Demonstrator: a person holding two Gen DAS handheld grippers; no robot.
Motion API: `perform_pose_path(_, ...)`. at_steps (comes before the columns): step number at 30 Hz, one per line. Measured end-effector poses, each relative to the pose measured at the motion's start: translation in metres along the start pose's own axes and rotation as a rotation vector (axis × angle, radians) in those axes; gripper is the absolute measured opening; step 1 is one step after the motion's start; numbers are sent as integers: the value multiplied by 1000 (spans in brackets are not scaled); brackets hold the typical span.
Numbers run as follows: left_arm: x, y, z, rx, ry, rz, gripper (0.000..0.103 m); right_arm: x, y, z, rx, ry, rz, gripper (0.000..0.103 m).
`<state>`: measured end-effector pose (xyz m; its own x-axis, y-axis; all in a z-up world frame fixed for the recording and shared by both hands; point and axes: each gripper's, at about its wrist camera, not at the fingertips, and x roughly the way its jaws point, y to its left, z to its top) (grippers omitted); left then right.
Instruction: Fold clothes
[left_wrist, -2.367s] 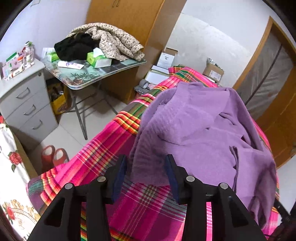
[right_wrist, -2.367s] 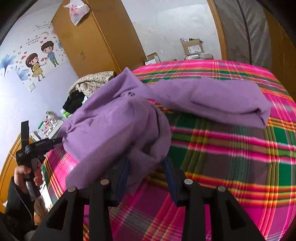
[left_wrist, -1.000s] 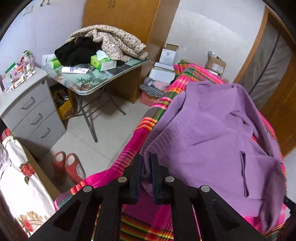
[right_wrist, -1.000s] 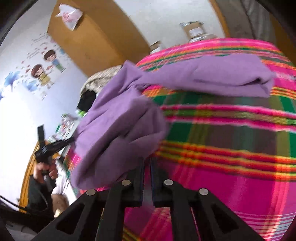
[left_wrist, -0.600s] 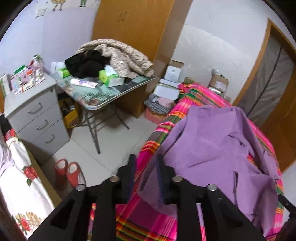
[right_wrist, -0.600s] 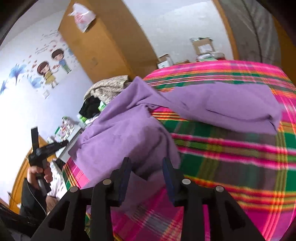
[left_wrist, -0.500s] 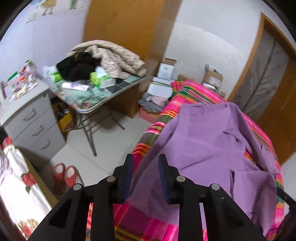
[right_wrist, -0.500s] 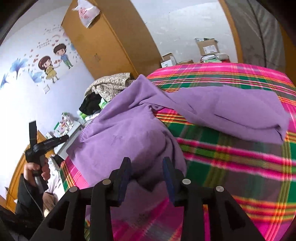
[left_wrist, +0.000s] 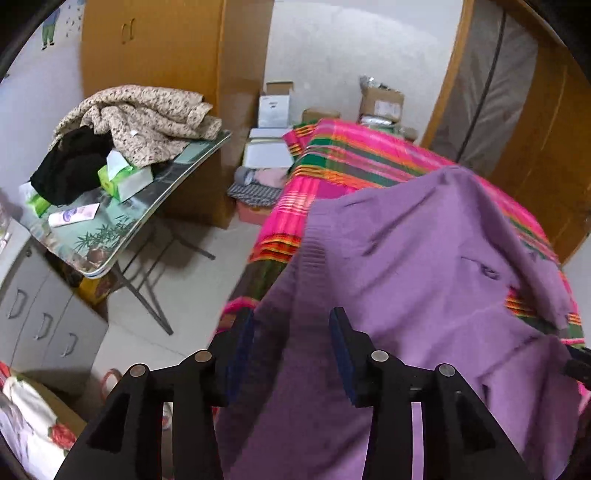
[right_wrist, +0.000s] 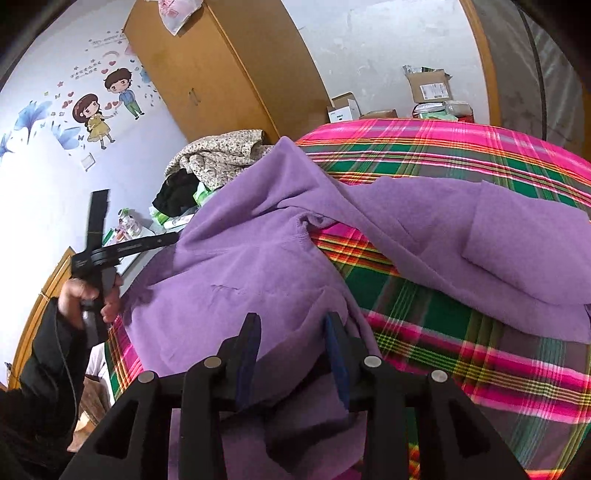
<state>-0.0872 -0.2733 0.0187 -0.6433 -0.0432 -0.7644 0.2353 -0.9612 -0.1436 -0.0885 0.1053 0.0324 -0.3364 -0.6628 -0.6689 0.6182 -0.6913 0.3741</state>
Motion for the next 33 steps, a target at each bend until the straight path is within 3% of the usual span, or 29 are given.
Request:
perform_pose_path(6, 15, -2, 4, 14, 25, -70, 44, 5, -7, 4, 14, 8, -2, 36)
perform_pose_path(11, 17, -11, 4, 63, 39, -63, 44, 8, -9, 6, 26, 10, 2, 36)
perform_pose_path(13, 18, -15, 3, 76, 29, -41, 43, 9, -10, 6, 34, 10, 2, 36)
perform_pose_path(15, 18, -27, 1, 141, 12, 10, 27, 9, -11, 6, 41, 10, -1, 36)
perform_pose_path(18, 19, -45, -6, 235, -3, 87, 26, 10, -12, 7, 47, 13, -8, 36)
perform_pose_path(20, 17, -46, -7, 240, -11, 91, 18, 11, -13, 7, 51, 16, -14, 36)
perform_pose_path(21, 16, -43, -5, 232, -16, 101, 4, 12, -14, 7, 54, 18, -16, 36)
perform_pose_path(29, 12, -10, 15, 165, -60, 172, 3, 15, -16, 7, 63, 19, -15, 36)
perform_pose_path(33, 21, -1, 20, 126, -27, 88, 5, 15, -16, 6, 65, 20, -16, 36)
